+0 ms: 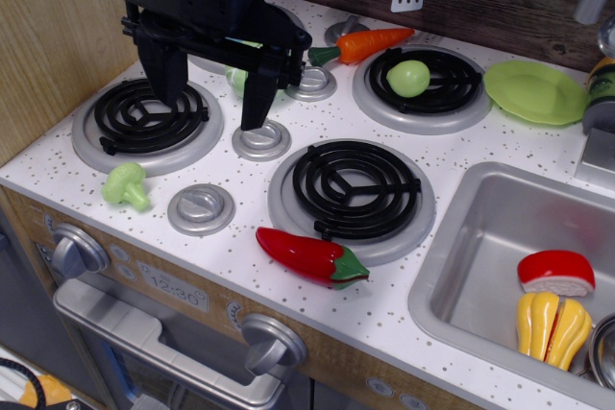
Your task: Put pear in bowl
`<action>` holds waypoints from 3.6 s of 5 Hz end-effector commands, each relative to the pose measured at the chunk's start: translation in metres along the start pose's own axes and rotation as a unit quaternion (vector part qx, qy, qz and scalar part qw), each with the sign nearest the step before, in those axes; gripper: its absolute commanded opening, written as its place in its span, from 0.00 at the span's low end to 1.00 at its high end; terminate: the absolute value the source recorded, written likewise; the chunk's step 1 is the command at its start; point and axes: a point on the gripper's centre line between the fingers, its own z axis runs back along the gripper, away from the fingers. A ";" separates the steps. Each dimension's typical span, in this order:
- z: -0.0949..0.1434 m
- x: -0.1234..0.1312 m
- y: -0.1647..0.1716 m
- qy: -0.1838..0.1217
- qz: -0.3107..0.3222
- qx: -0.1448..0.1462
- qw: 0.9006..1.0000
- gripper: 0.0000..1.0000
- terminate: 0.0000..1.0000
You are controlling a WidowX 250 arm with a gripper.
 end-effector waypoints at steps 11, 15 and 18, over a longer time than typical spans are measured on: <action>-0.069 0.199 -0.116 -0.178 0.085 0.003 0.980 1.00 0.00; -0.105 0.197 -0.110 -0.165 0.091 -0.041 0.981 1.00 0.00; -0.060 0.201 -0.061 -0.216 0.087 0.045 0.972 0.00 0.00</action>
